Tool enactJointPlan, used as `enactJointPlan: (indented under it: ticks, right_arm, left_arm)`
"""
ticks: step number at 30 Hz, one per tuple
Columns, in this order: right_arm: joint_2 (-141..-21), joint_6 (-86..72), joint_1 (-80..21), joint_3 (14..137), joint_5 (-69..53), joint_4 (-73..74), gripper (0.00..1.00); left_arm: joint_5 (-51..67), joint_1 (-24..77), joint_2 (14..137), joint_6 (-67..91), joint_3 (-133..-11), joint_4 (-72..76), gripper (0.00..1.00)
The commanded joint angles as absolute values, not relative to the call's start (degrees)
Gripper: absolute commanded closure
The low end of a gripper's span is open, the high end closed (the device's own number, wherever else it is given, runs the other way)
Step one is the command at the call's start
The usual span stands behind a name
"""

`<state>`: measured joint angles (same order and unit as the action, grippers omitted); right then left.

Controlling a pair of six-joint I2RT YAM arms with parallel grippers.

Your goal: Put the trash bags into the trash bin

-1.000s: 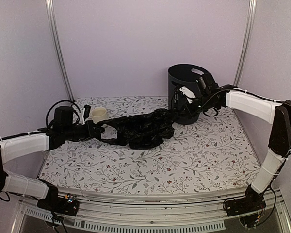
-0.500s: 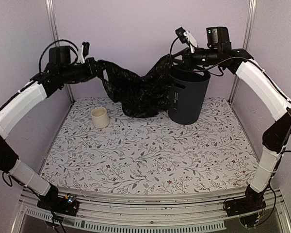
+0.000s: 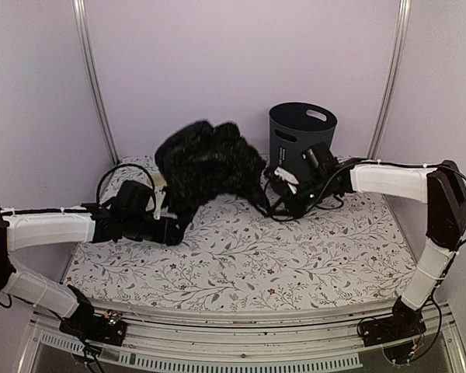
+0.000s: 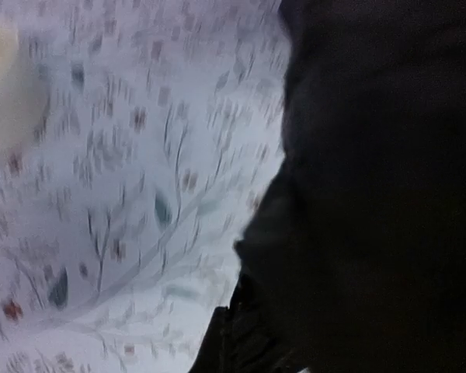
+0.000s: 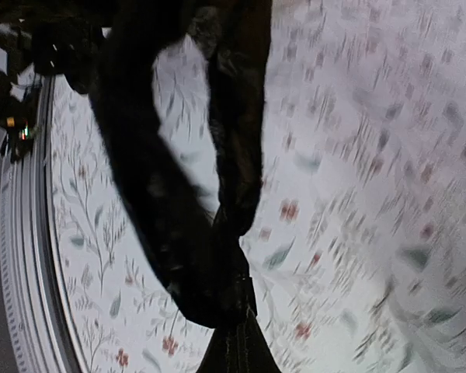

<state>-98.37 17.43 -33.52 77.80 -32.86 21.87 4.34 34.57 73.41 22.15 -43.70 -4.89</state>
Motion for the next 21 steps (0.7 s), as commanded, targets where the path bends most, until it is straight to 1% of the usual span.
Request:
enactJointPlan:
  ticks: [1, 3, 5, 8, 11, 14, 16, 19, 21]
  right_arm:
    - [-88.67, 20.30, -34.10, 72.79, -40.73, 26.21, 0.98]
    - [-87.86, 24.56, -34.02, 78.07, -45.09, 31.53, 0.98]
    - [-88.53, 25.83, -33.69, 82.79, -47.56, 33.65, 0.98]
    - [-89.81, 23.10, -32.68, 86.50, -51.72, 32.87, 0.98]
    - [-91.83, 16.52, -29.79, 90.17, -56.93, 29.93, 0.98]
    - [-95.93, 8.52, -28.11, 93.37, -52.57, 27.33, 0.98]
    - [-99.16, 7.75, -27.72, 95.11, -48.79, 27.32, 0.98]
    - [-104.77, 6.78, -27.44, 99.16, -43.08, 27.45, 0.98]
    - [-109.10, 5.00, -27.19, 103.44, -39.81, 27.51, 0.98]
  left_arm:
    - [4.53, 38.65, 60.85, 25.50, -43.35, -5.32, 1.00]
    - [2.93, 38.54, 58.60, 22.82, -46.73, -7.24, 1.00]
    - [1.36, 38.22, 57.99, 21.03, -49.61, -8.67, 1.00]
    - [2.12, 37.36, 58.83, 20.72, -51.83, -10.05, 1.00]
    - [4.42, 36.04, 60.22, 23.31, -52.85, -10.25, 1.00]
    - [7.92, 33.35, 63.05, 25.58, -52.49, -9.50, 1.00]
    - [10.38, 30.41, 65.94, 26.75, -51.34, -7.95, 1.00]
    - [17.59, 24.61, 71.78, 29.65, -49.94, -2.55, 1.00]
    - [22.44, 20.94, 76.97, 30.56, -53.47, -0.21, 1.00]
